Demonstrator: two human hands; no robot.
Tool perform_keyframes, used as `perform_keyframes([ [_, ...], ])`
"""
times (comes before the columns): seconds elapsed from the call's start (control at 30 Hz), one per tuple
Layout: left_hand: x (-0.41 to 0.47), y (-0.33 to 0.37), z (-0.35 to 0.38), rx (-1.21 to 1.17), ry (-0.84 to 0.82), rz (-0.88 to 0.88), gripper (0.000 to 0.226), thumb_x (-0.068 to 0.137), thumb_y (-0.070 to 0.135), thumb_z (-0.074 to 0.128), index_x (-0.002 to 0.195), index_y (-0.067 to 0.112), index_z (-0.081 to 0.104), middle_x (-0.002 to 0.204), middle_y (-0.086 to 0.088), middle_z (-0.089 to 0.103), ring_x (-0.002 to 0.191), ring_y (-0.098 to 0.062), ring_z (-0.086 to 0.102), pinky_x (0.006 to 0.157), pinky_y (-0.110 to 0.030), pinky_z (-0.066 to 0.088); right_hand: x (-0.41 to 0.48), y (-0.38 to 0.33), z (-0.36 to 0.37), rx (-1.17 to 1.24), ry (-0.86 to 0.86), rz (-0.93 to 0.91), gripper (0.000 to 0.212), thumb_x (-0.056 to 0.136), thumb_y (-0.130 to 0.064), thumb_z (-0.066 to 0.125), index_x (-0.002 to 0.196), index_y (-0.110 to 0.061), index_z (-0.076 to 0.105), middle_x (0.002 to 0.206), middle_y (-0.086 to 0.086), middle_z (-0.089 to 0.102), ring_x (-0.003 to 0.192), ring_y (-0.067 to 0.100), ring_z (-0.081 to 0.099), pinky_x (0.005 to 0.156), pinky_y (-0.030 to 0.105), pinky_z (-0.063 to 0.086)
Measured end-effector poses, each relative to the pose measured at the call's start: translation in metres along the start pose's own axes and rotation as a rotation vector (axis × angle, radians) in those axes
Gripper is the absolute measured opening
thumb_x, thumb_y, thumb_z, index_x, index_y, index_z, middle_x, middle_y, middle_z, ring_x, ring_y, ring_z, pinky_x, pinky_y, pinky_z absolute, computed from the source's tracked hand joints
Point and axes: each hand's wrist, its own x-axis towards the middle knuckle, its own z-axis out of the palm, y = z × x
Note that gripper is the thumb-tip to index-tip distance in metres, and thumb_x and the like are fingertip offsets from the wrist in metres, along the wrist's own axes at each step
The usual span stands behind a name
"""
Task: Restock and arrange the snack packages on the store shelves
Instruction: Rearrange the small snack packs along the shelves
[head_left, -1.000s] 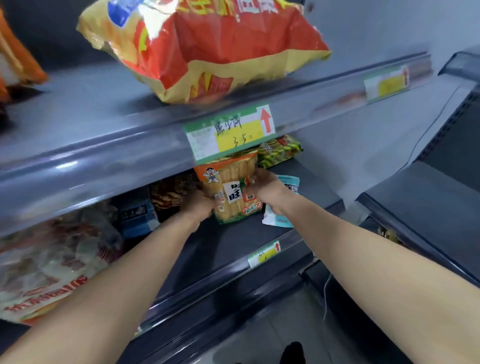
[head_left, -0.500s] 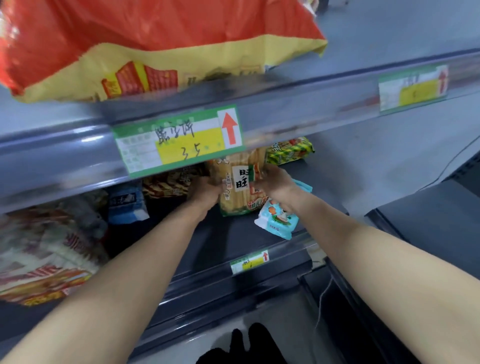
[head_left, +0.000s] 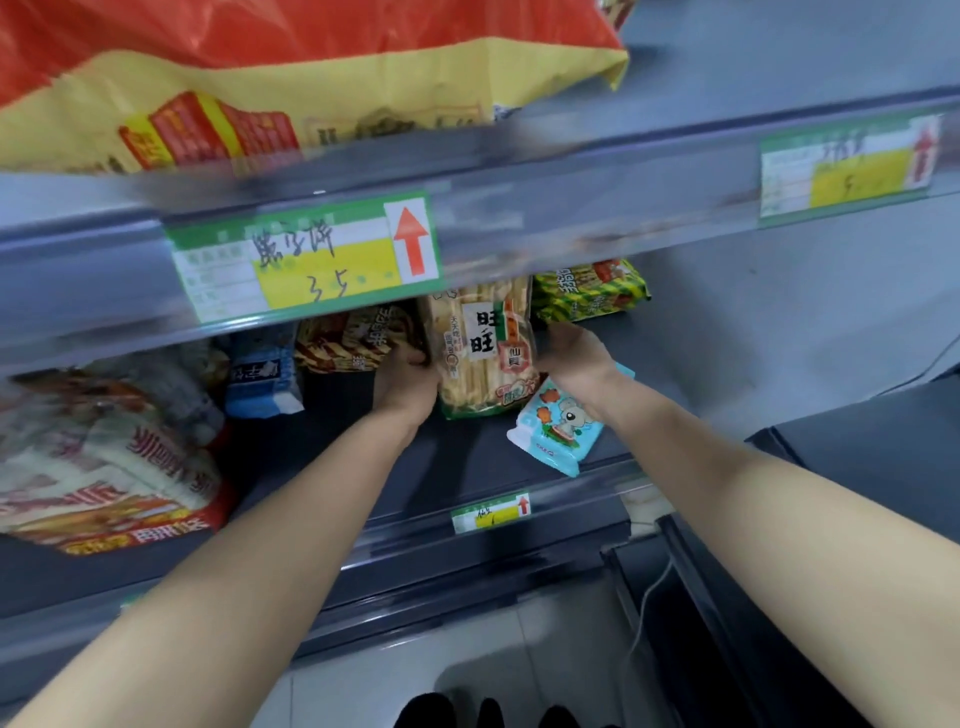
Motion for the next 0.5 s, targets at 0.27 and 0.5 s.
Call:
perform_keyframes([
  [0.27, -0.046, 0.019, 0.029, 0.061, -0.139, 0.064, 0.016, 0.089, 0.006, 0.052, 0.081, 0.018, 0.059, 0.097, -0.007, 0.062, 0.097, -0.029, 0.063, 0.093, -0.044, 0.052, -0.017, 0.024, -0.048, 0.116, 0.111, 0.027, 0.018, 0.086, 0.004, 0.048, 0.076, -0.009, 0.057, 0.073, 0.006, 0.055, 0.063, 0.019, 0.048, 0.045, 0.019, 0.038],
  [0.5, -0.056, 0.028, 0.065, 0.224, -0.157, 0.138, 0.018, 0.092, 0.009, 0.055, 0.105, 0.011, 0.066, 0.118, -0.004, 0.062, 0.097, -0.013, 0.053, 0.084, -0.019, 0.04, -0.035, 0.05, -0.073, 0.17, 0.118, 0.174, 0.032, 0.087, 0.004, 0.048, 0.115, 0.015, 0.057, 0.092, 0.021, 0.059, 0.084, 0.028, 0.055, 0.063, 0.035, 0.044],
])
